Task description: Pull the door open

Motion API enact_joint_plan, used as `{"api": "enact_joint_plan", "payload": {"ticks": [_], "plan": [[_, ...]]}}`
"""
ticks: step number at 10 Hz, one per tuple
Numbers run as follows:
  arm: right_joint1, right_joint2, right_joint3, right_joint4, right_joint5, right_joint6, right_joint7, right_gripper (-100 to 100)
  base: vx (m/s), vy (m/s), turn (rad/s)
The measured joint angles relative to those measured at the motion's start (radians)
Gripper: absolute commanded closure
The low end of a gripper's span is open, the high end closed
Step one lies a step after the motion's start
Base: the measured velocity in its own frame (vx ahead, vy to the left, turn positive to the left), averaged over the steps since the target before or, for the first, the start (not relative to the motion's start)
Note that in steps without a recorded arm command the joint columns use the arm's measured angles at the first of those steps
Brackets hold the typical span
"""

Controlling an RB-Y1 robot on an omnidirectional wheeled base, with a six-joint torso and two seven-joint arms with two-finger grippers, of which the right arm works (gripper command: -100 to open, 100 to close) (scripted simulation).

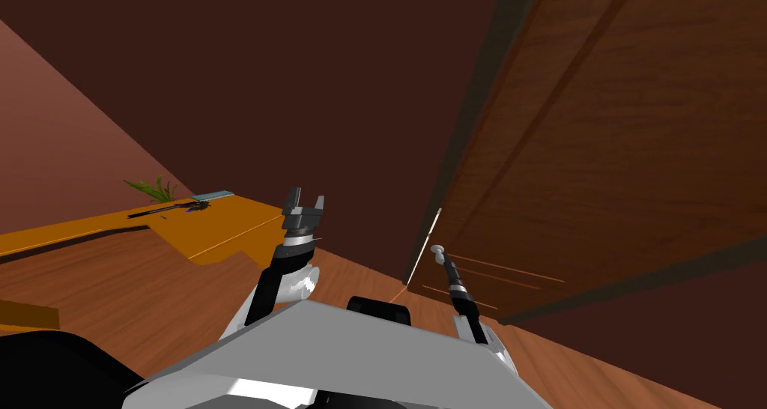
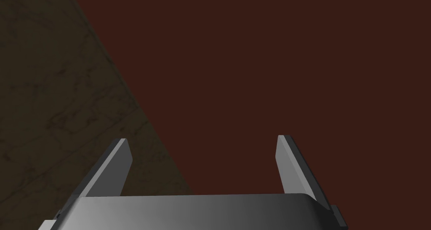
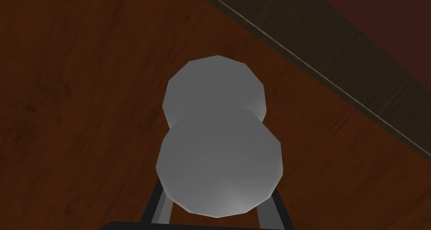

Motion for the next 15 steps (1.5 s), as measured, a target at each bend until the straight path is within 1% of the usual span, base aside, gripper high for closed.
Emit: {"api": "enact_joint_plan", "payload": {"ticks": [3,4,5,6,7,8,9,10,11,12,13,14,15], "plan": [[-0.004,-0.001,0.005,0.011,-0.025,0.000,-0.061,100,-0.050,-0.027,0.085],[-0.013,-0.005,0.006,0.027,-0.038,-0.003,-0.084,100,-0.049,-0.015,0.054],[-0.003,-0.001,0.008,0.007,-0.044,0.006,-0.102,100,-0.048,-0.019,0.090],[0.007,-0.003,0.012,-0.010,-0.055,0.019,-0.132,100,-0.038,-0.021,0.072],[-0.012,-0.008,0.010,0.031,-0.064,0.002,-0.145,100,-0.050,-0.024,0.085],[-0.013,-0.009,0.011,0.037,-0.077,-0.003,-0.166,100,-0.042,-0.026,0.064],[-0.042,-0.017,0.009,0.094,-0.086,-0.027,-0.178,100,-0.019,-0.009,0.015],[-0.056,-0.020,0.008,0.125,-0.090,-0.043,-0.180,100,0.008,-0.003,0.004],[-0.034,-0.018,0.012,0.104,-0.089,-0.036,-0.188,100,0.004,0.010,-0.028],[-0.015,-0.011,0.014,0.064,-0.087,-0.011,-0.194,100,0.000,0.000,0.000],[-0.003,-0.009,0.016,0.036,-0.085,0.001,-0.197,100,-0.041,-0.021,0.093],[-0.024,-0.014,0.014,0.071,-0.098,-0.012,-0.210,100,-0.045,-0.023,0.065],[-0.020,-0.015,0.017,0.063,-0.103,-0.012,-0.228,100,-0.060,-0.027,0.132]]}}
